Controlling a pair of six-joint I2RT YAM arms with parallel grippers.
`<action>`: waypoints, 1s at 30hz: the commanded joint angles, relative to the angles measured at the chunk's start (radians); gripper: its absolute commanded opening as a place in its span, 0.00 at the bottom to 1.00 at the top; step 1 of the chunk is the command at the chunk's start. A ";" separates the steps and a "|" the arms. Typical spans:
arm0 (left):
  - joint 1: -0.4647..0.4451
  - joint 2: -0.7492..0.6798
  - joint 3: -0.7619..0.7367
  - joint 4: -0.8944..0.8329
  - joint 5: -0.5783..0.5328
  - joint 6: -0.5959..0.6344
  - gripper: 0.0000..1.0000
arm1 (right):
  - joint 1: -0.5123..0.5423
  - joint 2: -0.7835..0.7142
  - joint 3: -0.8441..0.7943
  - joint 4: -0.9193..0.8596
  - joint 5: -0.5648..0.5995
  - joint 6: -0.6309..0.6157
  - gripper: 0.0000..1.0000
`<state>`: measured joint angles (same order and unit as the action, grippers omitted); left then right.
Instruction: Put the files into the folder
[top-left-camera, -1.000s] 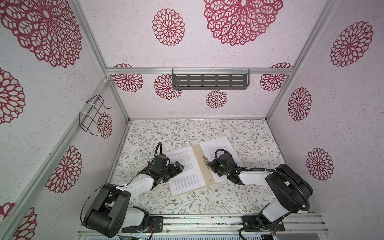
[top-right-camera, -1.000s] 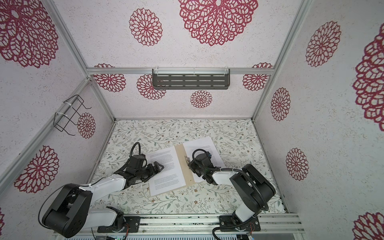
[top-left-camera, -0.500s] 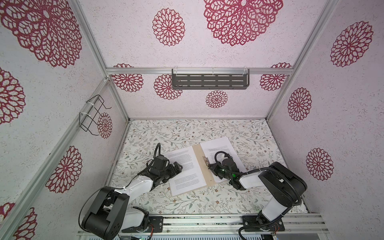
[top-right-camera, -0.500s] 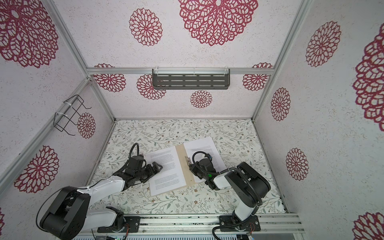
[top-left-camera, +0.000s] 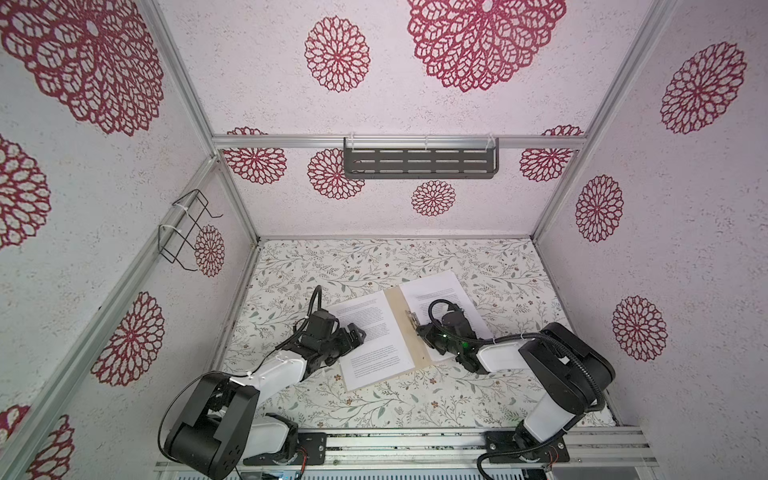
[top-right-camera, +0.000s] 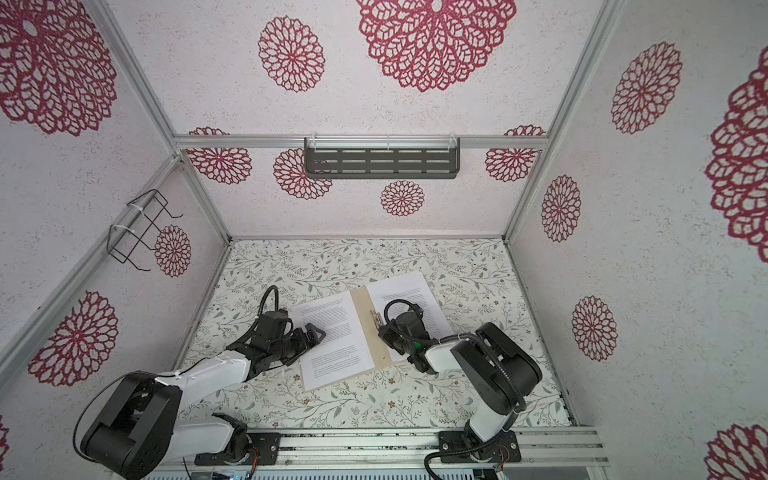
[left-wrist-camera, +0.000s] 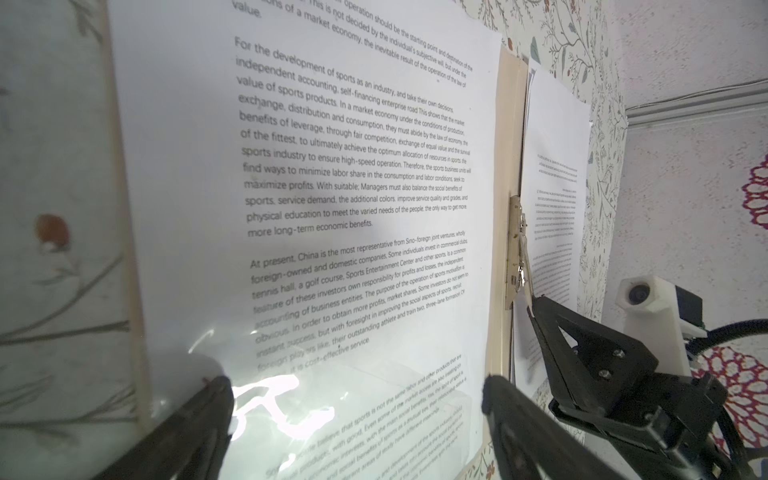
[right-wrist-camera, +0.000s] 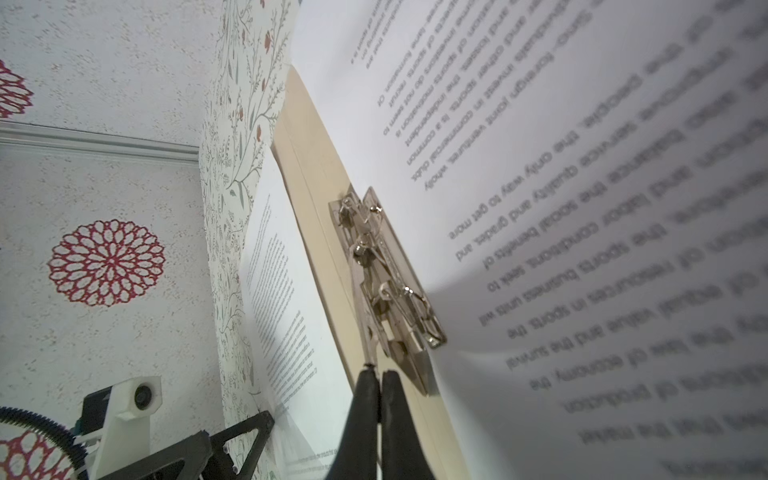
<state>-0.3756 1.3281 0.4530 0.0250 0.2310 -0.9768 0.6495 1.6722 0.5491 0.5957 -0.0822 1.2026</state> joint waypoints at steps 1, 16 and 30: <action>-0.003 0.046 -0.022 -0.119 -0.032 0.003 0.97 | -0.037 0.055 -0.046 -0.399 0.138 -0.053 0.00; -0.003 0.052 -0.023 -0.123 -0.043 0.015 0.97 | -0.033 0.096 -0.004 -0.545 0.288 -0.123 0.00; -0.006 -0.001 0.062 -0.210 -0.038 0.064 0.97 | -0.064 0.216 -0.070 -0.430 0.264 -0.148 0.00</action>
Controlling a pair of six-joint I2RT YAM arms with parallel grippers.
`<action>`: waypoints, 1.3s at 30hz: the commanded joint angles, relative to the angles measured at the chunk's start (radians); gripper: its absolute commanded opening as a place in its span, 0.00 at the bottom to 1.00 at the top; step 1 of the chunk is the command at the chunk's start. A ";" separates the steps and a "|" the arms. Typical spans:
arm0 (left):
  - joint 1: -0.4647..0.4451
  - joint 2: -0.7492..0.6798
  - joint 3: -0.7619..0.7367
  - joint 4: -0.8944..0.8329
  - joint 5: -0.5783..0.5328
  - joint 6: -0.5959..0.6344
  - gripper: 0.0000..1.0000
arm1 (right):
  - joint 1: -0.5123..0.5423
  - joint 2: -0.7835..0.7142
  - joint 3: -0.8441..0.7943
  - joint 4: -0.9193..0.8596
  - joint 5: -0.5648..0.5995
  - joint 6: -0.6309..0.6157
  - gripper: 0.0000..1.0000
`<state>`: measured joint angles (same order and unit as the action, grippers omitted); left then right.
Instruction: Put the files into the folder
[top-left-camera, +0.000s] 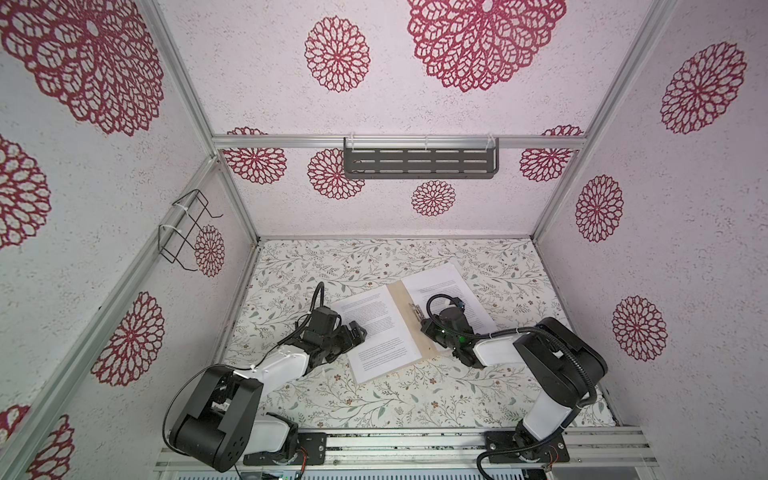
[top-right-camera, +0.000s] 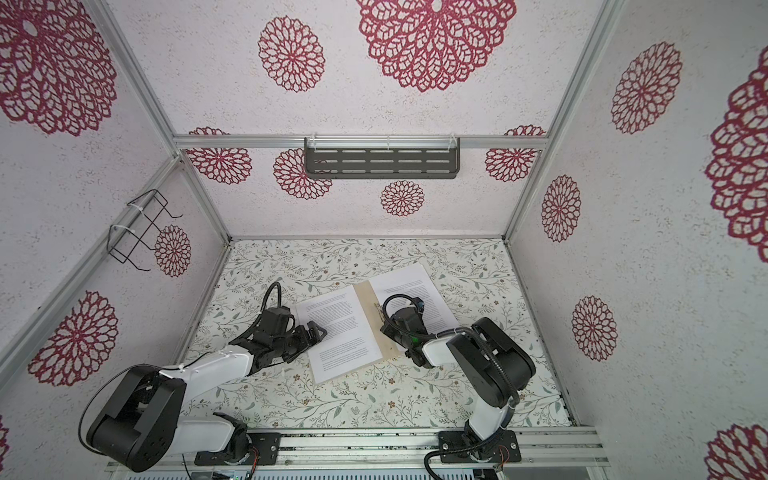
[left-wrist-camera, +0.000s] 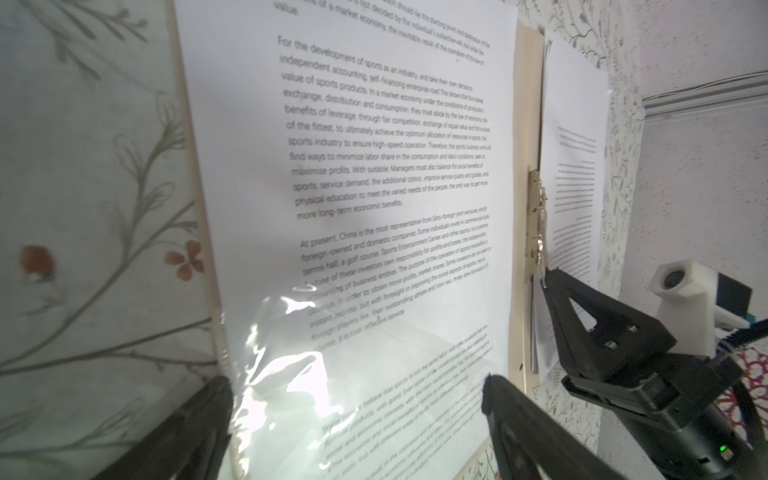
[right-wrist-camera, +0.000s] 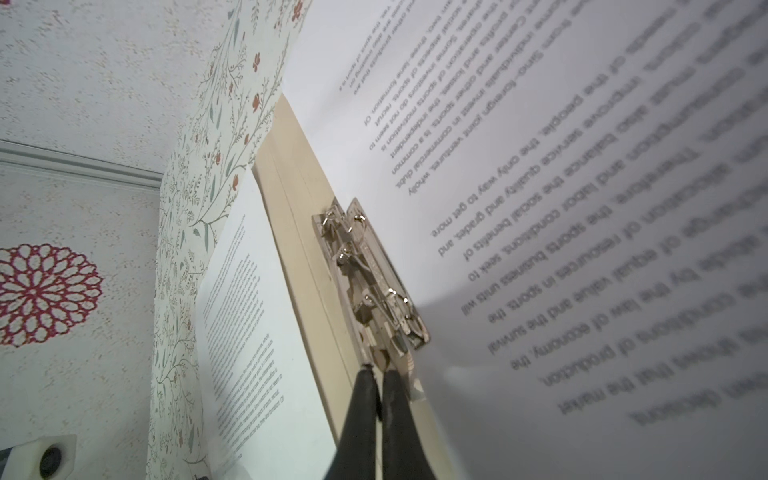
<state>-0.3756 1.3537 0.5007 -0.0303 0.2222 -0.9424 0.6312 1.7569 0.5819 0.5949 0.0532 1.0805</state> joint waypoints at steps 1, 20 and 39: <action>-0.005 -0.045 0.032 -0.172 -0.023 0.040 0.97 | -0.048 0.140 -0.100 -0.432 0.129 -0.027 0.00; -0.098 0.165 0.329 -0.106 0.074 0.073 0.97 | -0.059 0.075 -0.099 -0.414 0.024 -0.176 0.00; -0.128 0.395 0.277 0.025 0.114 0.073 0.97 | -0.064 -0.002 -0.041 -0.268 -0.237 -0.238 0.00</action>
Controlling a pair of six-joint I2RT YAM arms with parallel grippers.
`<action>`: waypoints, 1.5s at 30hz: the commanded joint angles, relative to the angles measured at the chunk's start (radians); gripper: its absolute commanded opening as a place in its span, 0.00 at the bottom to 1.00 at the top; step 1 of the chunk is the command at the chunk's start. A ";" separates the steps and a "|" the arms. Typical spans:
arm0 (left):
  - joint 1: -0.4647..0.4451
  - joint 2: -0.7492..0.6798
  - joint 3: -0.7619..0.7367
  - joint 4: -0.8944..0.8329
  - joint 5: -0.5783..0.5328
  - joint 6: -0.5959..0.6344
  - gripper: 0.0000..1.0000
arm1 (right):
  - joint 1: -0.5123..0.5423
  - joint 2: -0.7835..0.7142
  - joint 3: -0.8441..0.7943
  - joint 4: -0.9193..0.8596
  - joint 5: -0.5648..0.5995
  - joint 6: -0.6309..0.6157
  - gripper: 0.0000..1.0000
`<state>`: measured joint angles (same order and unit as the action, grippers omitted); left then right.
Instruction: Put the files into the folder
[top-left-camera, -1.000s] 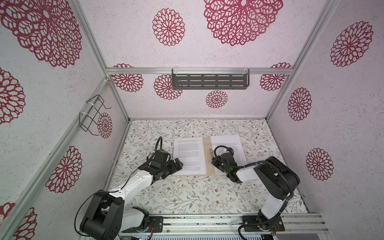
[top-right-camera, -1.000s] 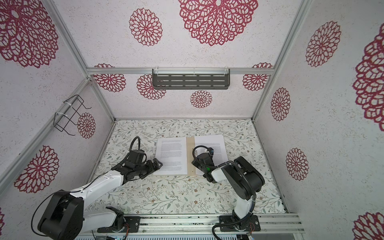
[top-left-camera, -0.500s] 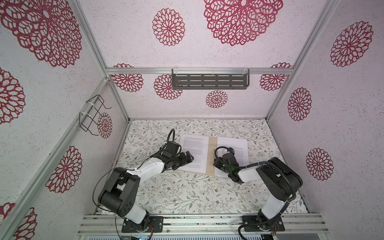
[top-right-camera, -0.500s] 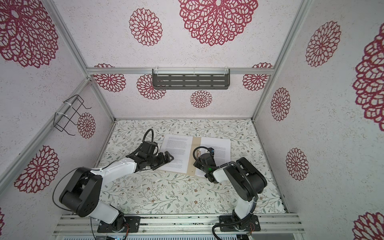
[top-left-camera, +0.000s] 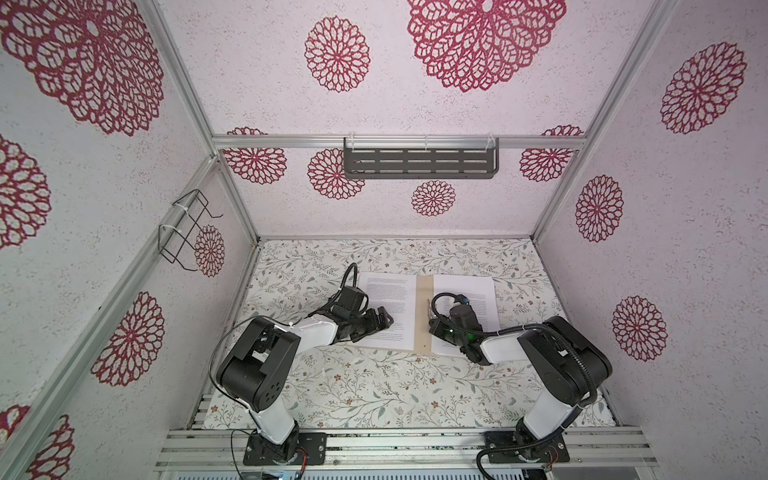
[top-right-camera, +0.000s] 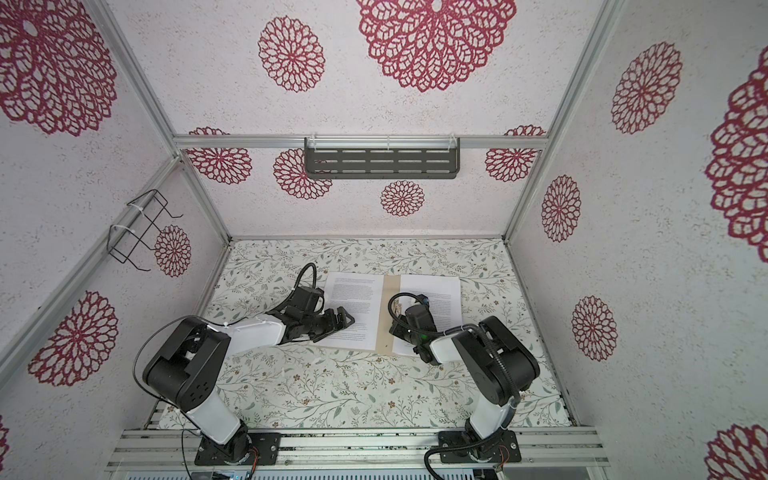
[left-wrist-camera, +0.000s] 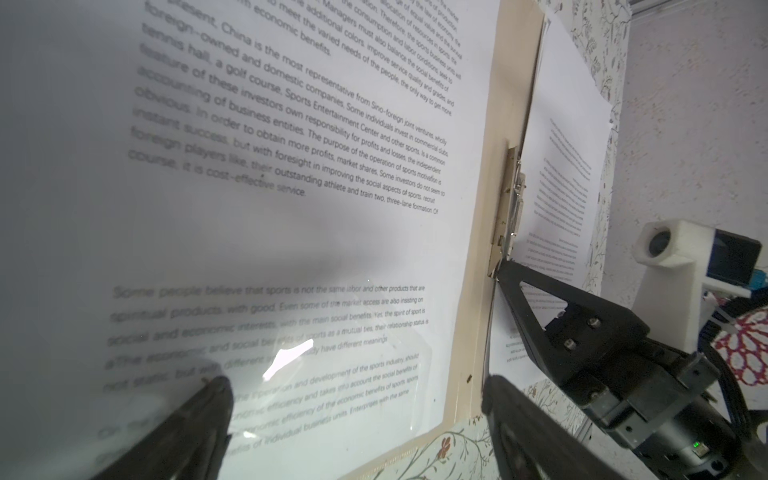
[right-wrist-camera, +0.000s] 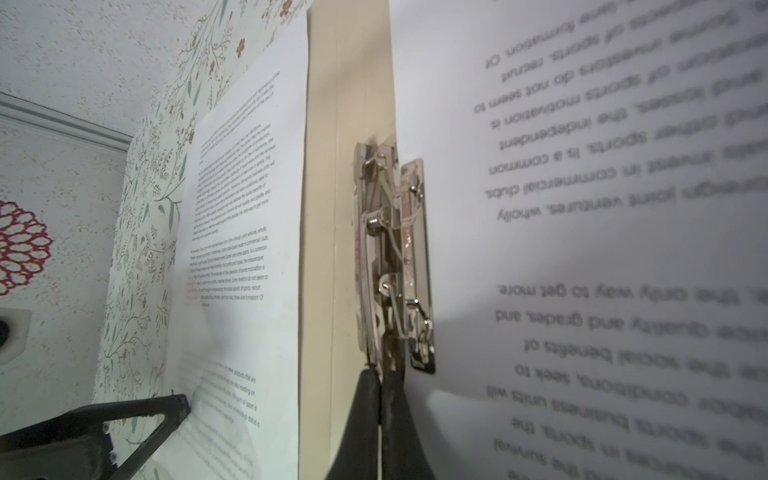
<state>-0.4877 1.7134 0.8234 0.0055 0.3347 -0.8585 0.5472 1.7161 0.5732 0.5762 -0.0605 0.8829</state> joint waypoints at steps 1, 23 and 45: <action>-0.019 0.037 -0.053 -0.005 0.002 -0.015 0.97 | 0.020 0.031 -0.027 -0.247 -0.134 -0.039 0.00; 0.024 -0.060 -0.075 -0.042 0.019 -0.028 0.97 | 0.022 -0.117 0.065 -0.447 -0.146 -0.066 0.32; 0.302 -0.180 0.169 -0.469 0.097 0.267 0.98 | -0.513 -0.507 -0.026 -0.628 -0.111 -0.287 0.75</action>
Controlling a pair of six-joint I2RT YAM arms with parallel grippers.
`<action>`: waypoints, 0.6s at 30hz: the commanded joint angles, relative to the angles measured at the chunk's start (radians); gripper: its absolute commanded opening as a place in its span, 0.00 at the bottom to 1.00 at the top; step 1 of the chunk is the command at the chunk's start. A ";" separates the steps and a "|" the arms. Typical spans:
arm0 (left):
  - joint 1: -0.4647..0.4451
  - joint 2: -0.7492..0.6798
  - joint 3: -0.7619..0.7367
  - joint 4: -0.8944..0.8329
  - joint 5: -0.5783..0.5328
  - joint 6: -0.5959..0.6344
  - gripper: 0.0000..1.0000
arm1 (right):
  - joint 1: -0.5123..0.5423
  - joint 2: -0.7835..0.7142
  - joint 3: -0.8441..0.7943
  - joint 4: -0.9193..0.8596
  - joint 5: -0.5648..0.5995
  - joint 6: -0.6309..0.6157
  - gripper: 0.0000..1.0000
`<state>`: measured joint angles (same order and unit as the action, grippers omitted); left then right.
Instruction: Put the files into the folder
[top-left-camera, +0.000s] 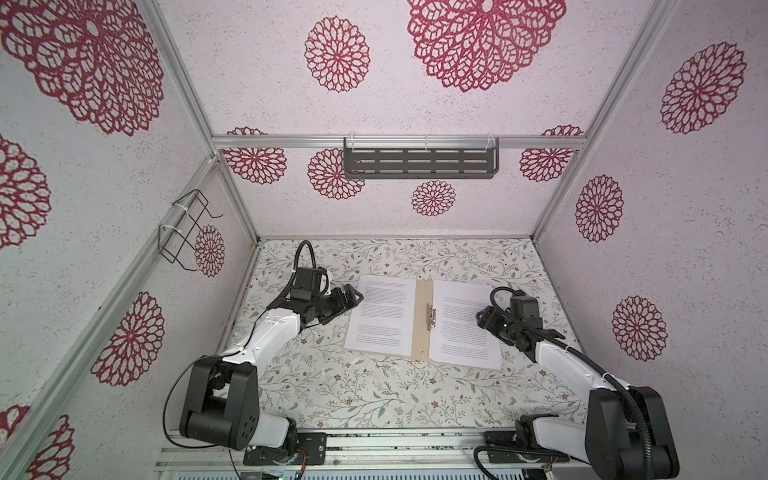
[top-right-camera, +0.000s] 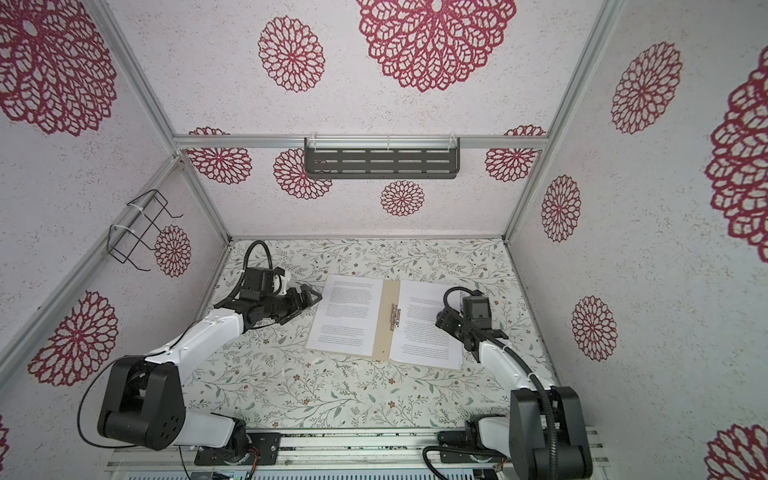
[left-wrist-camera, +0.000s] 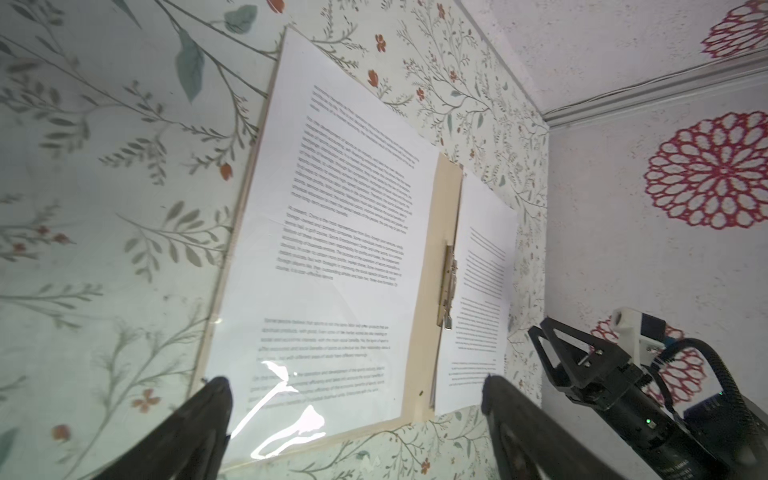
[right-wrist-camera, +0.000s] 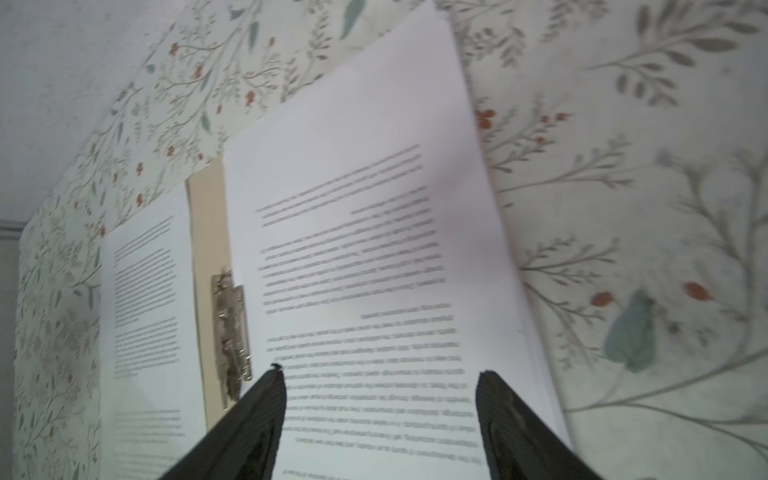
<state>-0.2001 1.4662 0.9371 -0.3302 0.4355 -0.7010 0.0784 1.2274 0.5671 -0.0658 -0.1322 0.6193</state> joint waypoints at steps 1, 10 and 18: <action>0.016 0.109 0.090 -0.164 0.001 0.130 0.97 | -0.067 -0.012 -0.025 0.031 -0.050 -0.026 0.75; 0.010 0.376 0.269 -0.210 0.057 0.192 0.97 | -0.164 0.107 -0.012 0.096 -0.119 -0.063 0.76; 0.004 0.488 0.365 -0.251 0.073 0.224 0.97 | -0.176 0.212 0.004 0.116 -0.205 -0.093 0.74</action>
<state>-0.1921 1.9343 1.2720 -0.5545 0.4870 -0.5224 -0.0940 1.4117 0.5529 0.0425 -0.2829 0.5640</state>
